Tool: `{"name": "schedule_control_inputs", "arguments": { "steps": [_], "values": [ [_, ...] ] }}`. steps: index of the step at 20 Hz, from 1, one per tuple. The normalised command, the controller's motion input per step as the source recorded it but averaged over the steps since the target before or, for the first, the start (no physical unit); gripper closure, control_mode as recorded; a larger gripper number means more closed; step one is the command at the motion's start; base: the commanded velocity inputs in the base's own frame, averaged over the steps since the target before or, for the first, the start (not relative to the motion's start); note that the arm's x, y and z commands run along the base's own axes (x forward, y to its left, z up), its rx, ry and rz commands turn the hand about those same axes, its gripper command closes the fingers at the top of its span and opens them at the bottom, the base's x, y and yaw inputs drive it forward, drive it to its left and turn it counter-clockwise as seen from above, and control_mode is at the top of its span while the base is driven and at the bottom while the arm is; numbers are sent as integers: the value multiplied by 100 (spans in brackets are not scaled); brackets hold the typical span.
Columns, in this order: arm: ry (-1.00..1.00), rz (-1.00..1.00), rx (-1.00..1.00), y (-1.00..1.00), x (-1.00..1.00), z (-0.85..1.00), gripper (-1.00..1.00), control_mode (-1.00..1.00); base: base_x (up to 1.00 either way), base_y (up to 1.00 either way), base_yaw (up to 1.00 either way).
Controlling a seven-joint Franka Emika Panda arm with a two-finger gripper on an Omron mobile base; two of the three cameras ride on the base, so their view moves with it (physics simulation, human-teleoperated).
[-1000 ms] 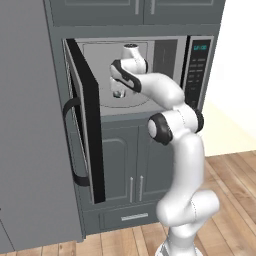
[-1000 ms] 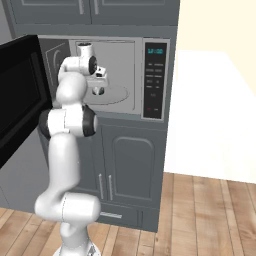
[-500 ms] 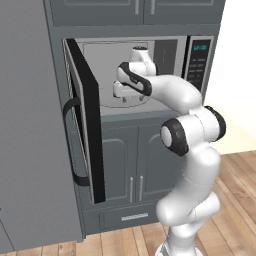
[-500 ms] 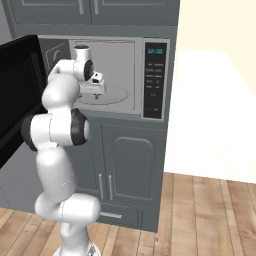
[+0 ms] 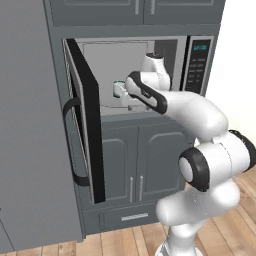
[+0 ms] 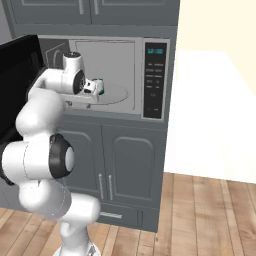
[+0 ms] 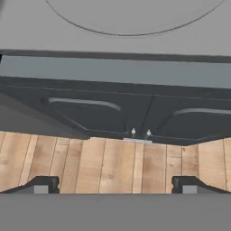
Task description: Pick the mug from the counter and place it inside the microwave. Then close the microwave.
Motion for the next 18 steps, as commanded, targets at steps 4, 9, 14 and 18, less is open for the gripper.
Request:
{"name": "schedule_control_inputs", "arguments": {
  "steps": [4,9,14,18],
  "values": [
    [0,0,0,-4,-86,53,-100,-100,0,0,0],
    [0,0,0,-2,-87,51,-100,-100,0,0,0],
    [-2,0,0,0,-89,36,-100,-100,0,0,0],
    [-17,-1,0,0,-90,2,-100,-100,0,0,0]
  ]
}}
